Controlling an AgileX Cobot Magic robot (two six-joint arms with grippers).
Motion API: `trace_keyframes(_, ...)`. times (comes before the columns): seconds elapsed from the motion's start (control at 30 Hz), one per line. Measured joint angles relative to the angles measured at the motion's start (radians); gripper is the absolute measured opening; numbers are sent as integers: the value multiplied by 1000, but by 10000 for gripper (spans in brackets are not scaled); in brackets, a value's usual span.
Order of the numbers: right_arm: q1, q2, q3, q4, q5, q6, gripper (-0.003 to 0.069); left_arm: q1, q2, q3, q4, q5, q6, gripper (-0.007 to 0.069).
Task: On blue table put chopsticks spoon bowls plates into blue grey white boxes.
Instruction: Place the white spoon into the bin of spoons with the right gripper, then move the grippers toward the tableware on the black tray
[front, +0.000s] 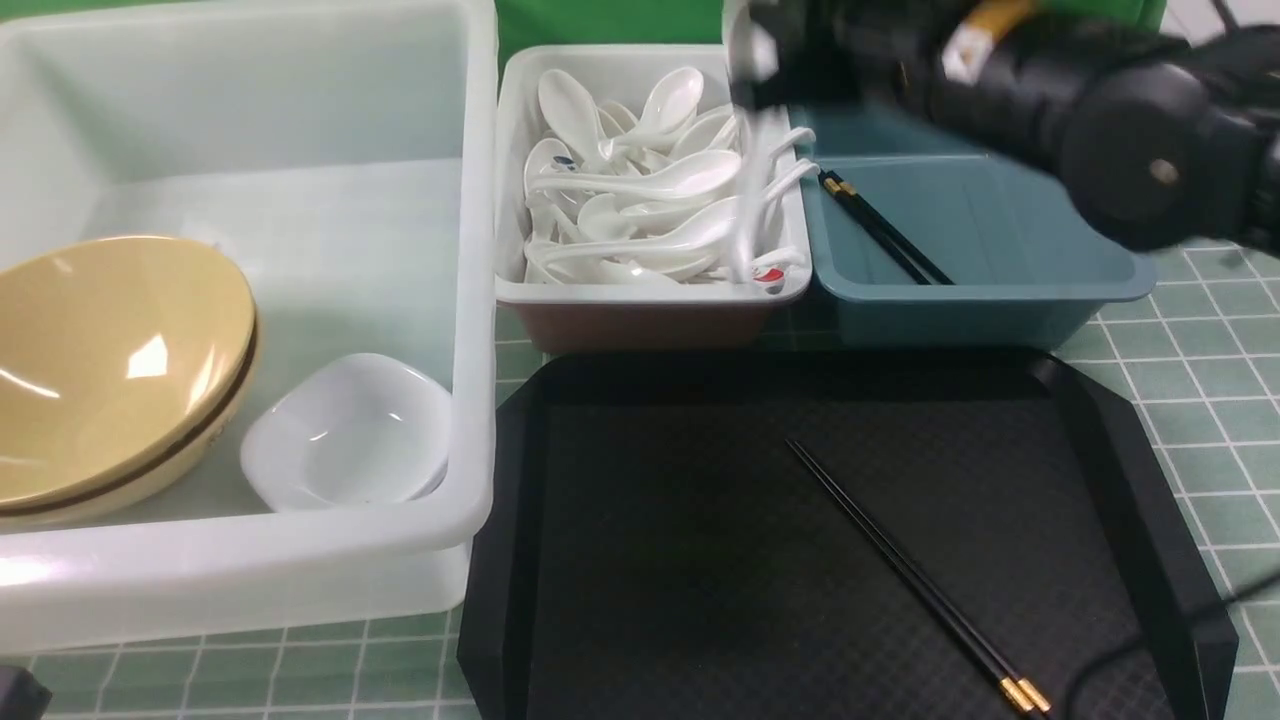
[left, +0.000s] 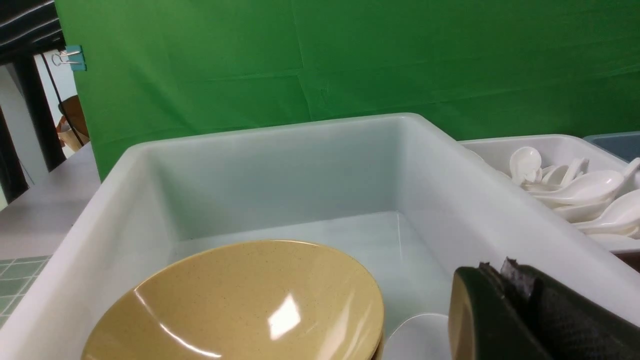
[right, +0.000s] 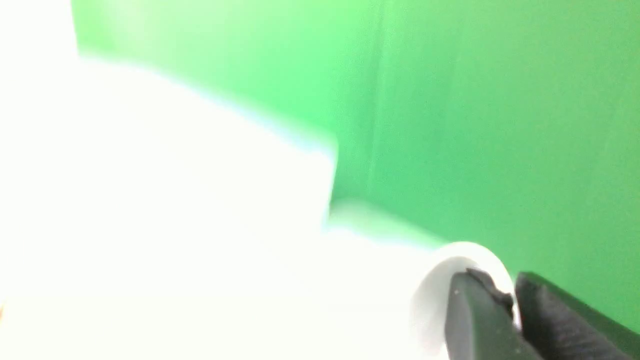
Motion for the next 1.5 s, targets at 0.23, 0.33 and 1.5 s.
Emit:
trace_keyframes(0.23, -12, 302, -329, 2, 249, -32, 352, 0, 0, 0, 0, 1, 0, 4)
trace_keyframes(0.33, -35, 345, -403, 2, 551, -73, 434, 0, 0, 0, 0, 8, 0, 4)
trace_keyframes(1.5, -40, 16, 421, -53, 1106, -44, 167, 0, 0, 0, 0, 1, 0, 4)
